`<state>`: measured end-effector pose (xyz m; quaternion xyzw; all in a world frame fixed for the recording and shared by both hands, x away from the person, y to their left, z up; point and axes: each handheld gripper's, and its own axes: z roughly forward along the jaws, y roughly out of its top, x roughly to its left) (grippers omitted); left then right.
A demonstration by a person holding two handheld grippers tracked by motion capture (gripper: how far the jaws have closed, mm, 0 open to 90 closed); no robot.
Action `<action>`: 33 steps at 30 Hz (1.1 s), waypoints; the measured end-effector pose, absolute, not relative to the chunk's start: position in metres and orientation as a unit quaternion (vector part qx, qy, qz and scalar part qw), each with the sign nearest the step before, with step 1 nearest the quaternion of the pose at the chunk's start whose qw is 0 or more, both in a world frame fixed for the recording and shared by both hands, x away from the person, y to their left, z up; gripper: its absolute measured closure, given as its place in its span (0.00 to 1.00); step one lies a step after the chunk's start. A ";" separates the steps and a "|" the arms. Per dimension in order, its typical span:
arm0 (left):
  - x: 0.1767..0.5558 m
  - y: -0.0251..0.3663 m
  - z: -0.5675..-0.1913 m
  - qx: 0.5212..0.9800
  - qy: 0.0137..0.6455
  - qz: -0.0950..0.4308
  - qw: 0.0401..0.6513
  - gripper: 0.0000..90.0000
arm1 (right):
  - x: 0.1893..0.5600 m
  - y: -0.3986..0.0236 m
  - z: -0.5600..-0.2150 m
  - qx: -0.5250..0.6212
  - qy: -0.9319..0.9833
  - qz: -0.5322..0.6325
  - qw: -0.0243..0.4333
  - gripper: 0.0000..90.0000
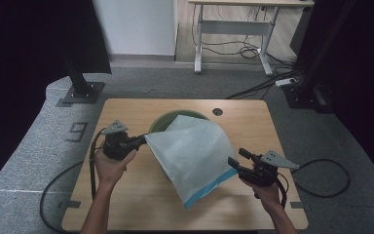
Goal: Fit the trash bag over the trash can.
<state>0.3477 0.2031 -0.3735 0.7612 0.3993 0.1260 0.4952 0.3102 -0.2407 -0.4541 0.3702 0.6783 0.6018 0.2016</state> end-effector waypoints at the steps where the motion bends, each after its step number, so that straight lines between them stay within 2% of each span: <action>1: 0.348 0.203 -0.374 0.761 0.400 0.126 0.495 0.99 | 0.312 -0.240 -0.456 0.371 0.680 0.600 0.198 0.40; 5: 0.349 0.202 -0.374 0.761 0.402 0.125 0.494 0.99 | 0.318 -0.239 -0.463 0.371 0.689 0.596 0.179 0.44; 6: 0.349 0.201 -0.374 0.761 0.402 0.125 0.493 0.99 | 0.320 -0.240 -0.468 0.359 0.695 0.604 0.151 0.62; 7: 0.349 0.201 -0.374 0.761 0.402 0.125 0.493 0.99 | 0.320 -0.240 -0.468 0.359 0.695 0.604 0.151 0.62; 8: 0.350 0.200 -0.374 0.762 0.401 0.124 0.494 0.99 | 0.320 -0.240 -0.470 0.354 0.698 0.606 0.145 0.71; 9: 0.350 0.199 -0.374 0.763 0.399 0.122 0.493 0.99 | 0.319 -0.240 -0.474 0.345 0.704 0.607 0.131 0.87; 13: 0.350 0.193 -0.373 0.767 0.393 0.120 0.493 0.99 | 0.315 -0.243 -0.473 0.348 0.699 0.610 0.135 0.99; 15: 0.350 0.190 -0.372 0.768 0.390 0.120 0.493 0.99 | 0.315 -0.244 -0.470 0.349 0.697 0.611 0.139 0.99; 23: 0.361 0.169 -0.373 0.778 0.378 0.111 0.489 0.97 | 0.311 -0.259 -0.416 0.335 0.675 0.630 0.190 0.99; 27: 0.362 0.164 -0.372 0.777 0.381 0.119 0.487 0.90 | 0.312 -0.262 -0.399 0.337 0.670 0.627 0.211 0.99; 28: 0.362 0.166 -0.372 0.777 0.384 0.119 0.485 0.79 | 0.313 -0.264 -0.394 0.341 0.667 0.626 0.216 0.99; 29: 0.362 0.168 -0.372 0.778 0.387 0.115 0.481 0.79 | 0.313 -0.264 -0.394 0.341 0.667 0.626 0.216 0.99; 31: 0.360 0.174 -0.372 0.783 0.390 0.108 0.473 0.67 | 0.314 -0.265 -0.391 0.344 0.665 0.625 0.219 0.99; 33: 0.355 0.182 -0.370 0.777 0.392 0.107 0.481 0.63 | 0.315 -0.266 -0.390 0.345 0.667 0.620 0.224 0.99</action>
